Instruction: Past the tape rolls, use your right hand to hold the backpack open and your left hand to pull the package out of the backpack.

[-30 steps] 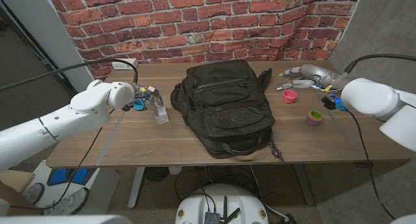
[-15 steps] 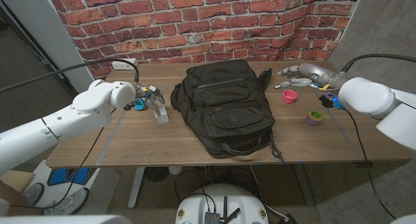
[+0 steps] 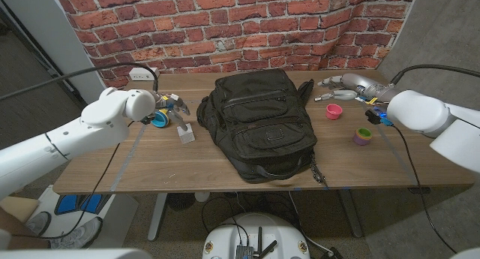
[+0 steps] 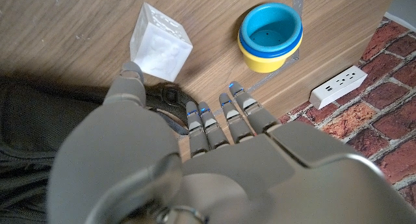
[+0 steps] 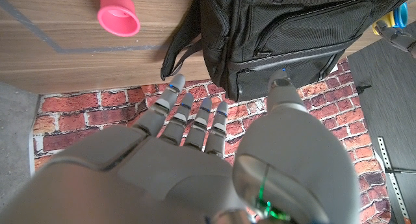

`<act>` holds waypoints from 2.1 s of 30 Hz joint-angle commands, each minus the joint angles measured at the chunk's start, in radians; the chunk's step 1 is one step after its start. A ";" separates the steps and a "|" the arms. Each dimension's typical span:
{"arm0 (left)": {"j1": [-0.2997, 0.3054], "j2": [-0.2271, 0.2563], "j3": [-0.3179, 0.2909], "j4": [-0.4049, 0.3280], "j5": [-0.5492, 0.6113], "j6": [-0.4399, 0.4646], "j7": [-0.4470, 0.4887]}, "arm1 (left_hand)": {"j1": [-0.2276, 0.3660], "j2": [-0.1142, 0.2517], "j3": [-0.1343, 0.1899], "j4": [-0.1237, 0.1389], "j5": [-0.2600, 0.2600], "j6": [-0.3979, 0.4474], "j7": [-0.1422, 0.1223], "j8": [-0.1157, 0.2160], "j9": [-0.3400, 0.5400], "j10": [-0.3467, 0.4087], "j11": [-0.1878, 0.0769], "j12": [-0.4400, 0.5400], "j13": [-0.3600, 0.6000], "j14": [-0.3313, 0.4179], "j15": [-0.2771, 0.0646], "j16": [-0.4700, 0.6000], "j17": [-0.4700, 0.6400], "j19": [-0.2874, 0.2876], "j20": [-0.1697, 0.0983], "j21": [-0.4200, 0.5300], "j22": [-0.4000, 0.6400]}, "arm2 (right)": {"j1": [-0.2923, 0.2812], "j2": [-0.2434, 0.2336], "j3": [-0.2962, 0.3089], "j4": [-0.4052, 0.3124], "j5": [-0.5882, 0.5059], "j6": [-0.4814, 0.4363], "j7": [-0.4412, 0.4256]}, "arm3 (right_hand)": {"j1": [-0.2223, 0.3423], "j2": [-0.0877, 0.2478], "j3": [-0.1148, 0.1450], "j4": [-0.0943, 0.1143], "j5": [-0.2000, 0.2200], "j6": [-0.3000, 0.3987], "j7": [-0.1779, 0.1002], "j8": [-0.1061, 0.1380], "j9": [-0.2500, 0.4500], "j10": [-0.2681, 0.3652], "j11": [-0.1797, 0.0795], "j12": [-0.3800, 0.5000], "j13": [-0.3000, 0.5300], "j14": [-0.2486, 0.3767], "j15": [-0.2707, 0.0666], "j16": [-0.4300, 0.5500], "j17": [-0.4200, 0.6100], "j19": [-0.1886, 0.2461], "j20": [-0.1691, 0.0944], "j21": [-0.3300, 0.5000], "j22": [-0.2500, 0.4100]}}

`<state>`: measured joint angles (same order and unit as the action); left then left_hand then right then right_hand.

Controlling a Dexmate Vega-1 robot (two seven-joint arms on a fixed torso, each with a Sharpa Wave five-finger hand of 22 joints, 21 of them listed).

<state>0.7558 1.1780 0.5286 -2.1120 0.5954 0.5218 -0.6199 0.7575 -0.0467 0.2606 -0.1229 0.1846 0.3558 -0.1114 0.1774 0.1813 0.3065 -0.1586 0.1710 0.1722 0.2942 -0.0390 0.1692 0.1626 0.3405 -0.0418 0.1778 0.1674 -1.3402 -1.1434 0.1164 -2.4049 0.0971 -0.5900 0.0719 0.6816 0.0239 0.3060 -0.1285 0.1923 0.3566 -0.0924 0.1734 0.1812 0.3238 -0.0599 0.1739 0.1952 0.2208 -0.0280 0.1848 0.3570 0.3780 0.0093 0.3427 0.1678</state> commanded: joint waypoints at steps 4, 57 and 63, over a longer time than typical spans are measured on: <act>0.002 -0.004 -0.019 -0.006 -0.079 0.033 0.048 | -0.019 0.010 -0.006 0.004 0.001 -0.027 -0.003 0.001 0.000 -0.026 0.008 0.001 0.003 -0.026 -0.092 -0.002 0.003 -0.020 -0.094 -0.001 0.000 | 0.010 0.027 -0.027 0.064 0.024 0.099 -0.047 | -0.023 0.005 -0.007 0.007 -0.004 -0.015 0.000 0.003 0.003 -0.009 0.005 0.006 0.002 -0.010 0.002 0.008 0.000 -0.002 -0.001 -0.011 0.000; 0.103 -0.169 -0.152 0.259 -0.539 -0.237 0.619 | -0.143 0.128 -0.001 0.055 -0.006 -0.071 0.024 0.012 -0.001 -0.048 0.045 0.017 0.004 -0.051 -0.063 0.007 0.003 -0.044 -0.057 0.011 0.001 | 0.108 0.269 -0.193 0.358 0.138 0.473 -0.232 | -0.102 0.049 -0.028 0.032 -0.004 -0.049 0.006 0.008 0.000 -0.031 0.023 0.013 -0.003 -0.017 0.003 0.023 -0.018 0.028 -0.026 -0.047 -0.001; 0.121 -0.182 -0.164 0.276 -0.572 -0.268 0.675 | -0.140 0.131 0.002 0.051 -0.006 -0.070 0.025 0.012 -0.001 -0.048 0.046 0.016 0.004 -0.050 -0.062 0.007 0.002 -0.042 -0.059 0.012 0.001 | 0.141 0.288 -0.226 0.406 0.164 0.511 -0.244 | -0.107 0.051 -0.029 0.033 -0.005 -0.050 0.006 0.008 0.000 -0.030 0.023 0.014 -0.003 -0.016 0.002 0.025 -0.019 0.029 -0.027 -0.050 -0.001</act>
<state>0.8541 1.0412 0.3932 -1.9056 0.1212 0.3471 -0.0592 0.6150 0.0726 0.2555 -0.0732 0.1807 0.2819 -0.0908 0.1818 0.1766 0.2482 -0.1143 0.1780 0.1746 0.2360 -0.0411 0.1692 0.1627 0.2901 -0.0429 0.1859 0.1677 -1.2579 -0.8990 -0.0431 -2.0833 0.2160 -0.1527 -0.1421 0.5803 0.0726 0.2783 -0.1008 0.1887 0.3057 -0.0864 0.1774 0.1817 0.2940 -0.0375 0.1817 0.1907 0.2063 -0.0281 0.2041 0.3385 0.4019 -0.0144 0.2956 0.1681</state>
